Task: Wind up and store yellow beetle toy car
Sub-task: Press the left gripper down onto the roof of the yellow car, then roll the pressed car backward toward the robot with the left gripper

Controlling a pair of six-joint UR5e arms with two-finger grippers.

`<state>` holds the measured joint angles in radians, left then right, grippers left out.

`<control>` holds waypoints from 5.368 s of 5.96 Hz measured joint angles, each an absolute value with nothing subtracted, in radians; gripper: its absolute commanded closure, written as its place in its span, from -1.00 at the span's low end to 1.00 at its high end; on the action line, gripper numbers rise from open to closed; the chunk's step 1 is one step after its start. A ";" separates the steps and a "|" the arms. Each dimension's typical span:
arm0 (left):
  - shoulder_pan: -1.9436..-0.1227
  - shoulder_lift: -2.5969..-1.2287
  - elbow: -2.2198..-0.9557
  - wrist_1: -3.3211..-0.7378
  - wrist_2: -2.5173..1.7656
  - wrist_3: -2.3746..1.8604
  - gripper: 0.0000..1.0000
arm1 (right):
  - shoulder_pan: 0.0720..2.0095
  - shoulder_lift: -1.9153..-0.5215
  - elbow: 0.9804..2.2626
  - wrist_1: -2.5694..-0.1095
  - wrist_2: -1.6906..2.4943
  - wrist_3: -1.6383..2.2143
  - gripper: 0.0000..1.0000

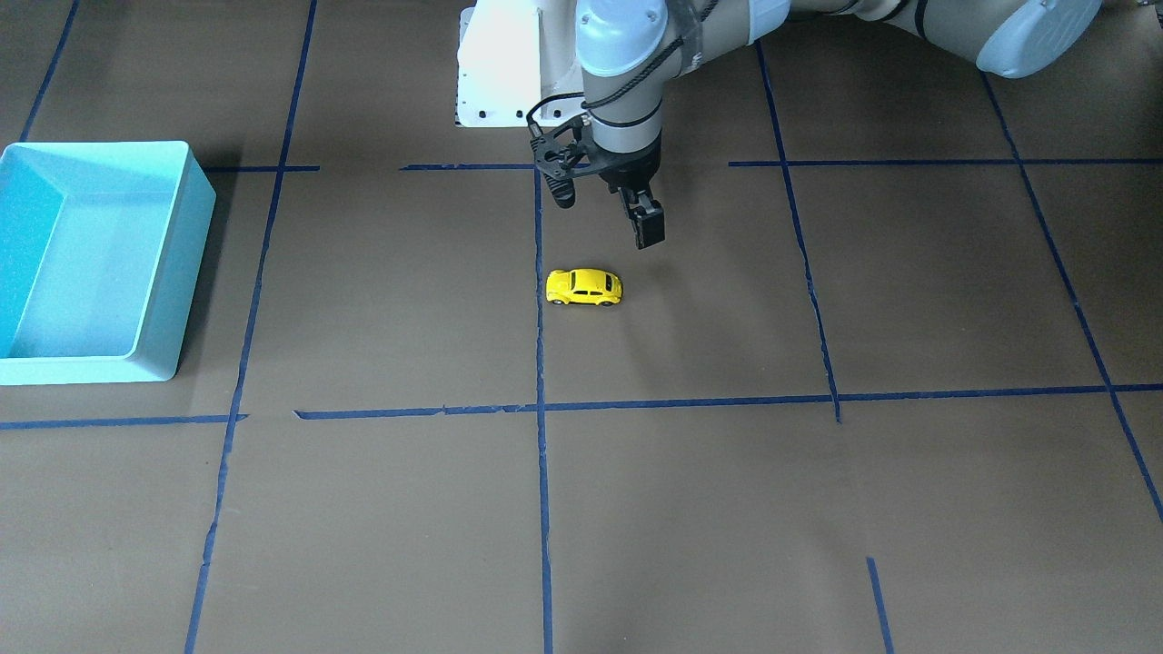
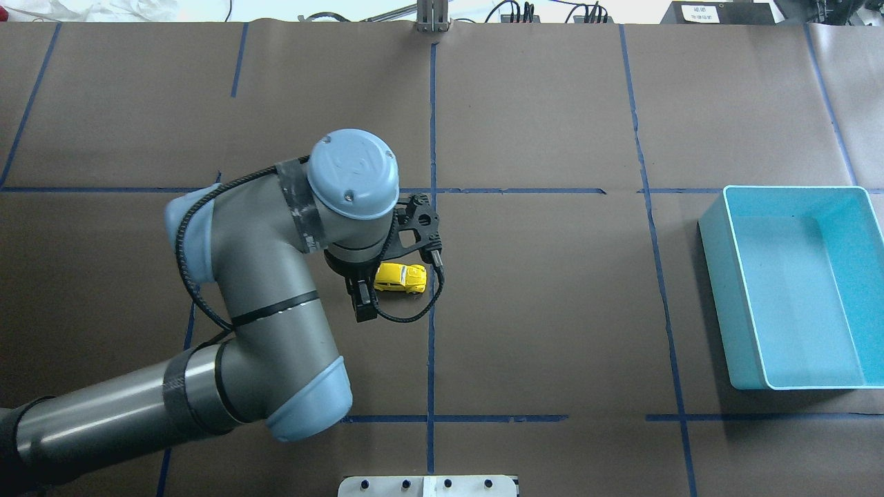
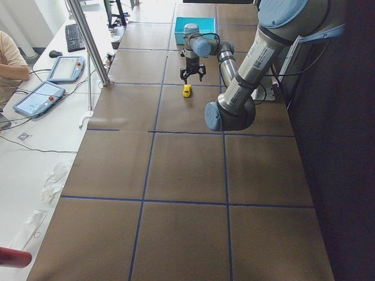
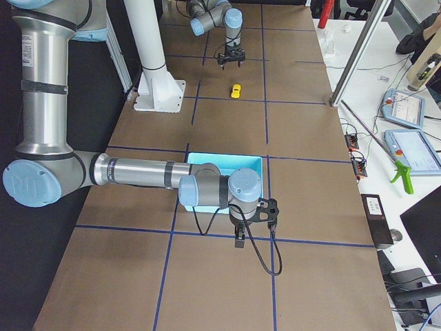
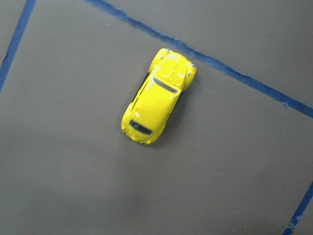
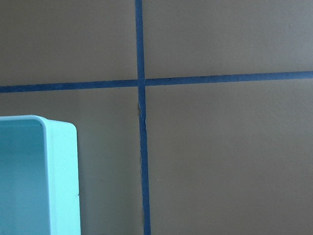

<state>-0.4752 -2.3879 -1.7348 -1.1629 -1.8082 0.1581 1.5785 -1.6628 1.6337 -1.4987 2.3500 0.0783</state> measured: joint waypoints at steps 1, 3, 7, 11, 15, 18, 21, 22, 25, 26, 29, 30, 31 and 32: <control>-0.436 -2.436 -1.690 -1.140 -1.746 0.189 -1.00 | 1.578 -1.663 1.634 -1.499 2.350 0.078 -1.00; -0.416 -2.475 -1.632 -1.088 -1.709 0.327 -1.00 | 1.578 -1.663 1.634 -1.499 2.350 0.078 -1.00; -0.424 -2.587 -1.455 -1.069 -1.651 0.428 -1.00 | 1.579 -1.666 1.635 -1.499 2.350 0.077 -1.00; -0.424 -2.628 -1.346 -1.131 -1.636 0.421 -0.89 | 1.579 -1.667 1.634 -1.499 2.350 0.078 -1.00; -0.422 -2.631 -1.287 -1.176 -1.644 0.422 -0.76 | 1.581 -1.670 1.638 -1.500 2.349 0.083 -1.00; -0.421 -2.633 -1.253 -1.207 -1.644 0.422 -0.63 | 1.582 -1.669 1.636 -1.500 2.347 0.086 -1.00; -0.420 -2.640 -1.218 -1.237 -1.645 0.421 -0.50 | 1.580 -1.666 1.634 -1.499 2.348 0.083 -1.00; -0.419 -2.641 -1.211 -1.239 -1.647 0.420 0.00 | 1.580 -1.665 1.633 -1.499 2.347 0.083 -1.00; -0.416 -2.643 -1.206 -1.245 -1.690 0.420 0.62 | 1.580 -1.664 1.632 -1.499 2.347 0.081 -1.00; -0.414 -2.643 -1.208 -1.254 -1.699 0.420 0.64 | 1.580 -1.665 1.633 -1.499 2.347 0.080 -1.00; -0.421 -2.616 -1.319 -1.294 -1.706 0.420 0.84 | 1.580 -1.664 1.634 -1.500 2.347 0.080 -1.00; -0.422 -2.587 -1.366 -1.349 -1.724 0.409 0.85 | 1.580 -1.663 1.634 -1.500 2.347 0.080 -1.00; -0.424 -2.560 -1.383 -1.414 -1.763 0.393 0.85 | 1.580 -1.663 1.634 -1.500 2.347 0.080 -1.00; -0.423 -2.543 -1.384 -1.462 -1.799 0.383 0.86 | 1.580 -1.662 1.634 -1.500 2.347 0.080 -1.00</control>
<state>-0.4228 -2.5431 -1.3837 -1.4621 -1.7987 0.3826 1.5800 -1.6622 1.6338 -1.5002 2.3470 0.0798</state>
